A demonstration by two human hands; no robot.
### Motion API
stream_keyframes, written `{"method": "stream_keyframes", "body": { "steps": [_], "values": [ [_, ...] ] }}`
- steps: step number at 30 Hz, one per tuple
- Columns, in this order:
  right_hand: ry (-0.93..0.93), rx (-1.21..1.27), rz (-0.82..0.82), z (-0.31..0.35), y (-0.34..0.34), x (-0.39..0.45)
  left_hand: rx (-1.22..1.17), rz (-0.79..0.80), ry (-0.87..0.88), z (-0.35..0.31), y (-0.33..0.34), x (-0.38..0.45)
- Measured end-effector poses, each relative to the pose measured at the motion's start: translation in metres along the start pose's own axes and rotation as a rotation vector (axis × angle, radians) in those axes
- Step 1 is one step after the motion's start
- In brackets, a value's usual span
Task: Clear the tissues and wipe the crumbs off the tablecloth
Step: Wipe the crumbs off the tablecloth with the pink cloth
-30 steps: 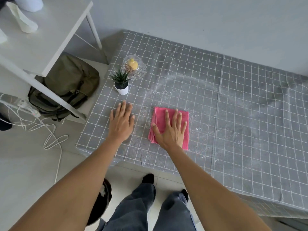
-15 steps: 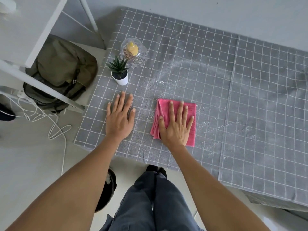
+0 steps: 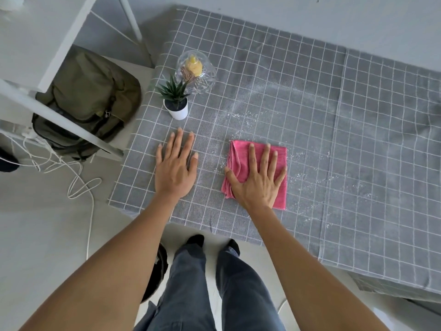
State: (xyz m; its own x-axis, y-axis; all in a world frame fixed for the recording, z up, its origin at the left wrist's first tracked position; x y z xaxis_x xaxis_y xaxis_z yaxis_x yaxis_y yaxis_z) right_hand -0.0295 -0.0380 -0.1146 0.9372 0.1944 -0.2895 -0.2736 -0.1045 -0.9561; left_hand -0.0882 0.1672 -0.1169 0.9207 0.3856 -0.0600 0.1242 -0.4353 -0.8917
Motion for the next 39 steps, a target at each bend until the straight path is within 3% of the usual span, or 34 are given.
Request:
{"method": "stream_keyframes", "body": {
  "steps": [8,14,19,22,29,33,39],
  "values": [
    [0.029,0.023,-0.089,-0.006,-0.001,-0.002,-0.022,0.032,0.015,0.0,0.0,0.0],
    [0.296,0.115,-0.104,-0.032,0.002,-0.002,-0.053,0.098,0.12,0.011,-0.003,-0.001],
    [0.371,0.14,-0.078,-0.017,0.0,-0.006,-0.031,0.066,0.093,0.044,-0.018,0.0],
    [0.299,0.094,-0.063,0.006,0.0,-0.007,-0.023,0.056,0.098,0.043,-0.019,-0.001],
    [-0.057,0.047,-0.077,0.106,0.004,-0.022,-0.012,0.034,0.112,0.042,-0.021,-0.002],
    [-0.154,0.018,-0.098,0.08,0.003,-0.02,-0.015,0.043,0.111,0.042,-0.021,-0.002],
    [0.153,-0.018,-0.073,-0.029,0.008,-0.013,-0.037,0.049,0.096,0.042,-0.021,-0.002]
  ]
}}
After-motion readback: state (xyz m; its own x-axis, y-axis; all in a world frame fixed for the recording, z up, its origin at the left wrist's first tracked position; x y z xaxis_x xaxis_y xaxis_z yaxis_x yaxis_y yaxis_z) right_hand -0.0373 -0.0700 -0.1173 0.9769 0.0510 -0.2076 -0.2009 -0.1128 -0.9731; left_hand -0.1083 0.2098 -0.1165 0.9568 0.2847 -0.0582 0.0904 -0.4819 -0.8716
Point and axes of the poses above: each hand's wrist, its own x-axis towards the middle knuckle, its own y-axis out of the palm, z = x × y, the point moved 6 cm from there along x, towards the middle knuckle, and after that the axes turned 14 degrees about -x, right-handed, at the moved point
